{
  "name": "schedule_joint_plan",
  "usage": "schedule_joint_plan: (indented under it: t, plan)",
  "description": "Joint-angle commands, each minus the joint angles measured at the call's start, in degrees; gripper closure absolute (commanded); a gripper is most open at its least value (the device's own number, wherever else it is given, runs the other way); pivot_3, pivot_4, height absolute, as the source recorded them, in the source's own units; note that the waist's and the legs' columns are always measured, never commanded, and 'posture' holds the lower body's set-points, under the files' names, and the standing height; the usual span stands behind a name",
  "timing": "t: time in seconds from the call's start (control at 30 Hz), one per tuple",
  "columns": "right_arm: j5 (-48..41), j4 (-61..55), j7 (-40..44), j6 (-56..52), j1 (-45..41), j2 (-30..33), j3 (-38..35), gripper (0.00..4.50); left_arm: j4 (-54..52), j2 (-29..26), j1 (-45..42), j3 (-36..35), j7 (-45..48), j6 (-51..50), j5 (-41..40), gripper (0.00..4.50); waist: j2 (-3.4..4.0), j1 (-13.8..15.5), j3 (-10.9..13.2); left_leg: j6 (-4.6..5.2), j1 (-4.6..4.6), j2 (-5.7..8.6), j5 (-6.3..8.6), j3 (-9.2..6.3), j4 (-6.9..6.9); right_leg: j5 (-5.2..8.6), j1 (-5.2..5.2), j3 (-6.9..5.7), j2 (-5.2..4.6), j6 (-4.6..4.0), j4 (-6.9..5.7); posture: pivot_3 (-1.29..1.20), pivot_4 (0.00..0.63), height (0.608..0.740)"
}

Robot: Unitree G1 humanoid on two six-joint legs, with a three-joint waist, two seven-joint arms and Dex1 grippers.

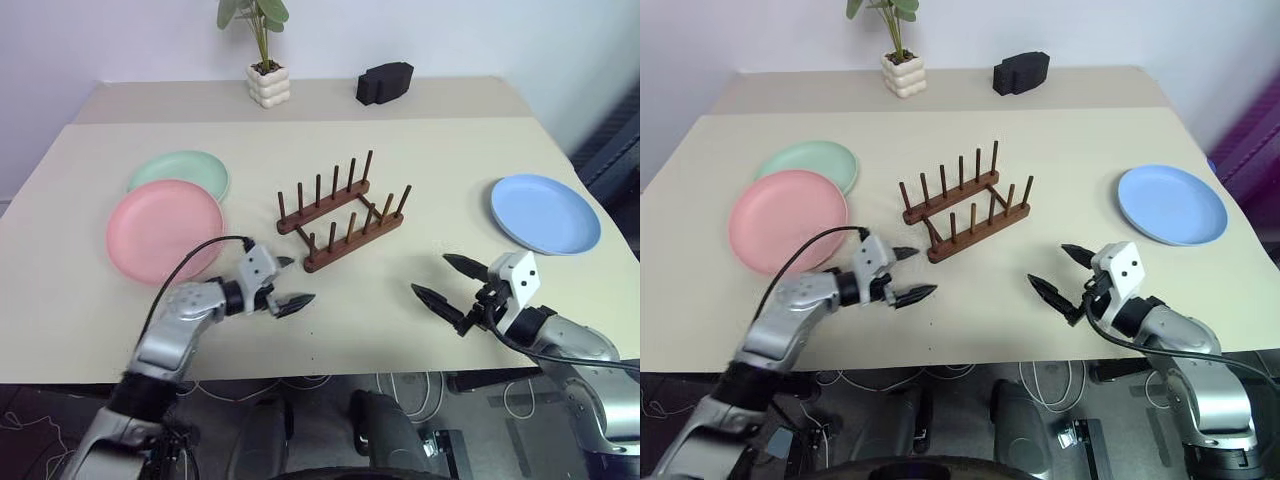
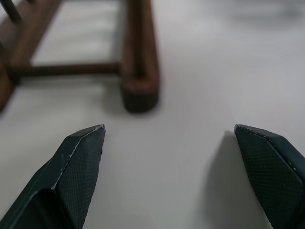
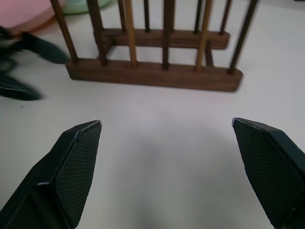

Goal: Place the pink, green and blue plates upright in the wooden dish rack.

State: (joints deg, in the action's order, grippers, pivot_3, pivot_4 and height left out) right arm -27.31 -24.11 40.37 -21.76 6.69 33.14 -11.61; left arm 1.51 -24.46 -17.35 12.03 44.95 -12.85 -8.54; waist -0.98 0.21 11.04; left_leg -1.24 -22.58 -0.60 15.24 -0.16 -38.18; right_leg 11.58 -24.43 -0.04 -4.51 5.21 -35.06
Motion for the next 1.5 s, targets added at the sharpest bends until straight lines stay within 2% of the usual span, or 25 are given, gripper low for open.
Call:
schedule_joint_plan:
  t: [0.03, 0.13, 0.23, 0.43, 0.57, 0.7, 1.0, 1.27, 1.5]
  plan:
    - [-0.8, -4.4, -2.0, -1.0, -0.1, -0.7, 0.0, 0.02, 1.2, 1.7, -1.0, 0.7, -2.8, 0.3, 2.2, 0.0, 0.0, 0.1, 0.0, 0.0, 0.0, 0.0, 0.0, 0.0, 0.01, 0.0, 0.0, 0.0, 0.0, 0.0, 0.0, 0.0, 0.15, 0.74]
    - [-0.7, -5.9, -3.1, -1.8, 0.4, -1.0, 0.6, 0.02, 1.2, 3.1, -1.6, 0.8, -2.5, -0.2, 1.6, 0.0, 0.0, 0.3, 0.0, 0.0, 0.02, -0.01, 0.0, -0.01, 0.02, 0.0, 0.0, 0.0, 0.01, 0.0, -0.01, 0.0, 0.15, 0.74]
    - [-0.9, -7.3, -4.2, -2.8, 0.6, -1.2, 1.2, 0.0, 0.8, 3.8, -1.7, 0.8, -2.1, -0.7, 1.1, 0.83, 0.0, 0.5, 0.0, 0.0, 0.02, -0.01, 0.0, -0.01, 0.01, 0.02, 0.0, 0.0, 0.0, 0.03, 0.0, 0.0, 0.15, 0.74]
    - [-1.6, -8.4, -4.9, -4.5, 0.1, -0.4, 1.1, 0.0, 0.2, 3.8, -1.7, 0.7, -1.8, -1.0, 1.5, 3.81, 0.0, 0.5, 0.0, 0.0, 0.02, -0.01, 0.0, -0.01, 0.01, 0.06, 0.0, 0.0, 0.0, 0.08, 0.0, 0.0, 0.15, 0.74]
    - [-1.0, -9.0, -5.4, -6.0, 0.0, 1.0, 1.0, 0.0, 1.0, 3.7, -2.8, 1.0, -1.0, 0.1, 2.0, 3.81, 0.0, 0.5, 0.0, 0.0, 0.02, -0.01, 0.0, -0.01, 0.01, 0.06, 0.0, 0.0, -0.01, 0.08, 0.0, 0.0, 0.15, 0.74]
    - [0.0, -9.2, -5.2, -6.5, 1.6, 2.9, 0.1, 0.0, 3.5, 4.4, -6.5, 2.2, 4.5, 1.8, 0.4, 3.81, 0.0, 0.7, 0.0, 0.0, -0.01, 0.0, 0.0, -0.02, 0.0, 0.11, 0.0, -0.01, -0.01, 0.16, 0.01, 0.0, 0.15, 0.74]
    - [0.8, -12.3, -7.1, -6.3, 7.4, 3.0, -2.2, 0.0, 19.5, 8.5, -19.6, 5.6, 19.0, 9.8, 0.5, 3.81, -0.04, 0.4, 0.0, 0.01, -0.1, 0.06, 0.0, -0.05, 0.0, 0.05, -0.03, -0.02, -0.01, 0.04, 0.06, 0.0, 0.15, 0.74]
    - [1.8, -12.8, -7.8, -4.2, 12.0, 1.8, -3.8, 0.0, 33.9, 9.8, -26.3, 5.3, 23.5, 18.3, 2.5, 3.81, -0.04, 0.5, 0.0, 0.05, -0.1, 0.04, 0.02, -0.05, 0.01, 0.13, -0.03, -0.02, 0.01, 0.18, 0.07, 0.0, 0.15, 0.74]
    - [3.0, -9.4, -5.7, -0.6, 13.0, 1.8, -4.4, 0.0, 38.5, 8.8, -28.0, 4.4, 25.5, 21.3, 3.1, 3.81, -0.08, 0.5, 0.0, 0.05, -0.11, 0.04, 0.03, -0.06, 0.0, 0.14, -0.03, -0.03, 0.0, 0.19, 0.08, 0.0, 0.15, 0.74]
